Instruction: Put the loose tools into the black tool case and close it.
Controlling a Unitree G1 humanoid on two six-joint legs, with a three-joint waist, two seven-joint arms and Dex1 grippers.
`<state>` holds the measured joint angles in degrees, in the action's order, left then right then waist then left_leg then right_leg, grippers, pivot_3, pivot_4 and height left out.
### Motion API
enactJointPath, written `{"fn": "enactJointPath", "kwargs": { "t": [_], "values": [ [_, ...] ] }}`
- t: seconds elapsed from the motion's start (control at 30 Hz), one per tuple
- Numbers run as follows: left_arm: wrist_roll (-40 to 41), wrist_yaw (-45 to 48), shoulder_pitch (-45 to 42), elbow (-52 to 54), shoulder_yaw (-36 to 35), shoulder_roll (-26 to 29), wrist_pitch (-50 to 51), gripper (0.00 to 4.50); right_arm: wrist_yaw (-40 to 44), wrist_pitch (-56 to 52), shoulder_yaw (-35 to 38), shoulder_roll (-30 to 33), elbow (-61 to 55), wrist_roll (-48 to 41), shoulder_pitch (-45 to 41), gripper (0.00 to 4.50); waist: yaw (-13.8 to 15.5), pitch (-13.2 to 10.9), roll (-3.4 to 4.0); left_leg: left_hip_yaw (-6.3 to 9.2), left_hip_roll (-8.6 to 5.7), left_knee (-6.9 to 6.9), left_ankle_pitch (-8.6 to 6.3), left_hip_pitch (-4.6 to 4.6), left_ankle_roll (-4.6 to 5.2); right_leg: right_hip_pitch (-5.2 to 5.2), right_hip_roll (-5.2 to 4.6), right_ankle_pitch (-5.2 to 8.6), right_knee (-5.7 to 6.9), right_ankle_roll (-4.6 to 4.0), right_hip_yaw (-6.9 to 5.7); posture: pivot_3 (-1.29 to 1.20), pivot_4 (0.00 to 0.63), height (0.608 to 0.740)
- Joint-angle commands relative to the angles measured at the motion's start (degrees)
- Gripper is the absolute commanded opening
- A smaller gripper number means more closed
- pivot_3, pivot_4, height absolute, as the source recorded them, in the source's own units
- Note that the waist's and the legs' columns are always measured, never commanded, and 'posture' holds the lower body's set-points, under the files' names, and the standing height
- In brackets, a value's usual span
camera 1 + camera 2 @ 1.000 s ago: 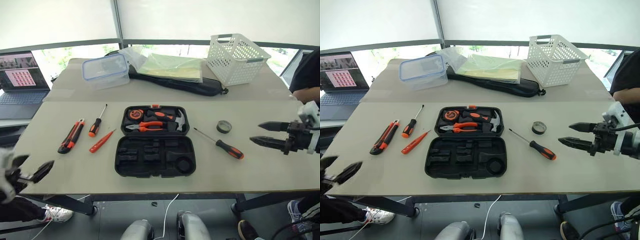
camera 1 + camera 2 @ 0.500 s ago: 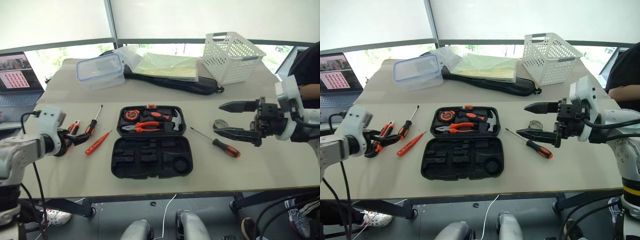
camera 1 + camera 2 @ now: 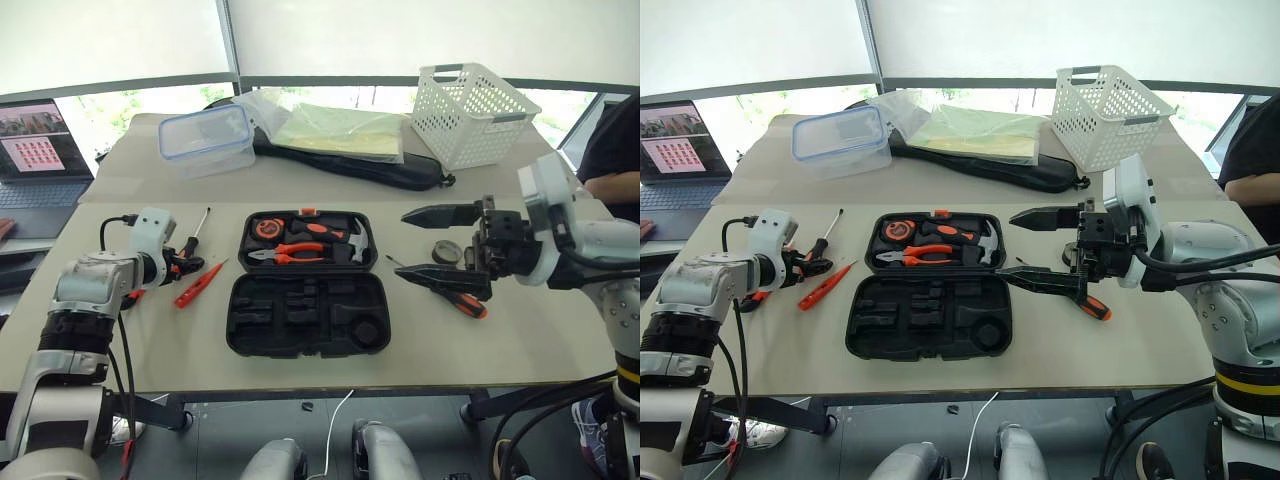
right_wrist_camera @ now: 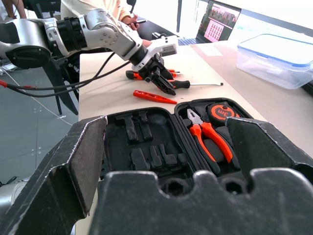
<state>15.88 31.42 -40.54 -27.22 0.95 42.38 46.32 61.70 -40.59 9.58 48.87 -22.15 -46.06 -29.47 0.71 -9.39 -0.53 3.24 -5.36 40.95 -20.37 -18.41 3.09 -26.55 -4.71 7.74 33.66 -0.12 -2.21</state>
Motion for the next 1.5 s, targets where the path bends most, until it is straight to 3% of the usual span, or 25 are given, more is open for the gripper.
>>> {"fn": "enactJointPath", "kwargs": {
  "t": [0.03, 0.1, 0.23, 0.33, 0.43, 0.6, 0.8, 1.33, 1.4, 1.5],
  "values": [
    [-1.2, 1.0, -1.7, -4.8, -0.8, -1.3, -0.6, 1.57, -0.5, 0.9, 1.3, 0.1, -2.1, -0.9, 0.5, 4.50, 0.0, 0.0, -0.01, 0.00, 0.00, 0.00, 0.00, 0.00, 0.00, 0.00, -0.01, 0.00, 0.00, 0.00, 0.01, 0.00, 0.150, 0.740],
    [0.2, 2.2, -2.6, -4.6, -2.7, -1.2, -0.1, 0.96, -0.4, 1.5, 2.0, 0.9, -2.3, -0.1, 1.9, 4.50, 0.0, 0.0, -0.01, 0.00, 0.00, 0.03, 0.01, 0.04, 0.00, 0.05, -0.08, 0.00, 0.06, 0.00, 0.03, 0.00, 0.150, 0.740],
    [0.9, 7.0, -4.4, -1.8, -4.8, 0.8, -4.1, 0.93, -0.8, 2.3, 3.5, 2.0, -2.4, 0.8, 4.4, 4.50, 0.0, 0.0, -0.07, 0.00, -0.02, 0.08, 0.01, 0.02, 0.00, 0.02, -0.16, 0.00, 0.25, 0.01, 0.03, 0.00, 0.150, 0.740],
    [1.5, 17.9, -3.2, 6.0, -3.9, 3.5, -14.4, 0.93, -0.4, 1.3, 4.9, 3.4, -2.2, 0.0, 7.3, 4.50, 0.0, -0.2, -0.31, 0.00, -0.03, 0.12, 0.01, -0.10, 0.01, -0.09, -0.17, -0.01, 0.31, 0.01, 0.03, 0.00, 0.150, 0.740],
    [2.9, 35.5, -0.3, 18.2, 1.0, 8.1, -23.3, 0.93, 0.9, 1.8, 5.9, 5.7, -3.0, 1.8, 13.1, 4.50, 0.0, -0.1, -0.35, 0.01, -0.02, 0.19, 0.01, -0.40, 0.01, -0.32, -0.18, -0.03, 0.36, -0.03, 0.00, 0.00, 0.150, 0.740],
    [-1.9, 45.2, -0.2, 20.1, 9.7, 7.6, -31.7, 0.93, 0.0, 3.3, 6.0, 6.5, -3.5, 4.4, 16.9, 4.50, 0.0, 0.0, -0.12, -0.15, -0.23, 0.32, 0.02, -0.61, 0.04, -0.51, -0.44, -0.05, 0.30, -0.01, -0.20, 0.00, 0.150, 0.740],
    [-10.7, 46.6, -1.6, 12.1, 15.7, 5.5, -42.5, 0.93, -1.5, 3.3, 7.3, 6.4, -5.4, 4.4, 19.3, 4.50, -0.2, -0.1, -0.24, -0.15, -0.01, 0.54, 0.04, -0.70, 0.12, -0.49, -0.39, -0.21, 0.29, -0.26, 0.02, 0.00, 0.150, 0.740],
    [-14.1, 44.4, -3.9, 7.2, 15.2, -0.7, -42.7, 0.93, -4.1, 2.9, 7.7, 5.5, -7.3, 3.3, 20.1, 4.50, 0.1, -0.1, -0.25, -0.14, 0.00, 0.86, -0.01, -0.87, 0.30, -0.49, -0.24, -0.33, 0.30, -0.11, -0.08, 0.00, 0.150, 0.740],
    [-14.0, 44.8, -4.1, 7.2, 15.0, -0.8, -42.6, 1.93, -4.3, 2.7, 7.7, 5.4, -7.5, 2.9, 19.9, 4.50, 0.1, -0.1, -0.26, -0.14, 0.00, 0.86, 0.00, -0.86, 0.30, -0.50, -0.25, -0.33, 0.28, -0.12, -0.05, 0.00, 0.150, 0.740],
    [-13.6, 45.4, -4.6, 8.0, 14.7, -0.5, -42.0, 2.93, -4.7, 2.4, 7.7, 5.0, -7.9, 2.5, 20.0, 4.50, 0.1, -0.1, -0.26, -0.15, 0.00, 0.87, 0.00, -0.84, 0.29, -0.49, -0.28, -0.33, 0.29, -0.11, 0.01, 0.00, 0.150, 0.740]
  ]
}}
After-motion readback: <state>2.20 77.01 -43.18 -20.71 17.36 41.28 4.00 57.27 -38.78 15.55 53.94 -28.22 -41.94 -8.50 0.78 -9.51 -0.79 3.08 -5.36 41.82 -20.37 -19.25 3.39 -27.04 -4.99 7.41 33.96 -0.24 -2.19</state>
